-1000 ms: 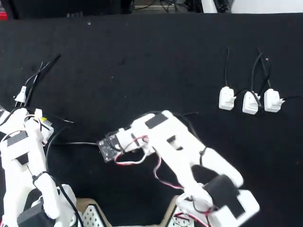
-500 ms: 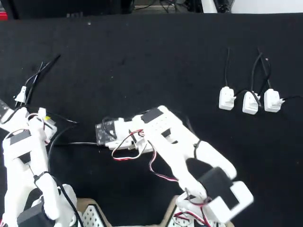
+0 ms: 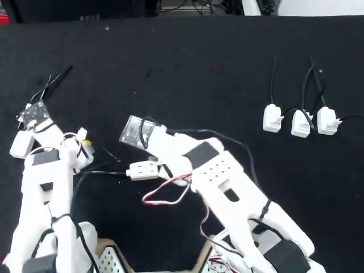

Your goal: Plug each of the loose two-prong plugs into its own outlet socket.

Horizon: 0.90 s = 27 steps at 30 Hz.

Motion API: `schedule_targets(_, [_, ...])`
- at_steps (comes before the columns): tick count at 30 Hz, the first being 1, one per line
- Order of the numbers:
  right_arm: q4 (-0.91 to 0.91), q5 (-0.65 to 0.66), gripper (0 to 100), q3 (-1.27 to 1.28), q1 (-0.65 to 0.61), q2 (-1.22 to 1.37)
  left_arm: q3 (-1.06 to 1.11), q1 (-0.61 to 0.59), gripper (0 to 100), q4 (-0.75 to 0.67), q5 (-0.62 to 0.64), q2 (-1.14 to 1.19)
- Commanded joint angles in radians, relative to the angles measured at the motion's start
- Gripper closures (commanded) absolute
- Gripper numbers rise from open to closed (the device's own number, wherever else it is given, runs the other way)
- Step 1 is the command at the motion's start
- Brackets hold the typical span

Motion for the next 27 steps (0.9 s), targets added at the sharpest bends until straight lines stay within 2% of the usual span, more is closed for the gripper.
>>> schedule_targets(1, [-0.282, -0.203, 98.8, 0.107, -0.021, -0.039, 0.027, 0.065, 79, -0.005, -0.017, -0.181])
schedule_targets(6, [-0.539, -0.361, 98.8, 0.280, -0.025, -0.120, 0.177, 0.122, 79, -0.048, -0.086, -0.443])
schedule_targets(12, [-0.738, -0.374, 98.8, 0.467, -0.160, -0.223, 0.285, 0.237, 79, -0.038, -0.124, -0.687])
schedule_targets(15, [-0.770, -0.374, 98.8, 0.499, -0.207, -0.223, 0.318, 0.283, 79, -0.011, -0.124, -0.783])
schedule_targets(23, [-0.809, -0.382, 98.8, 0.479, -0.218, -0.150, 0.351, 0.360, 79, 0.094, -0.133, -0.980])
schedule_targets(27, [-0.816, -0.376, 98.8, 0.476, -0.216, -0.157, 0.407, 0.429, 79, 0.087, -0.216, -1.037])
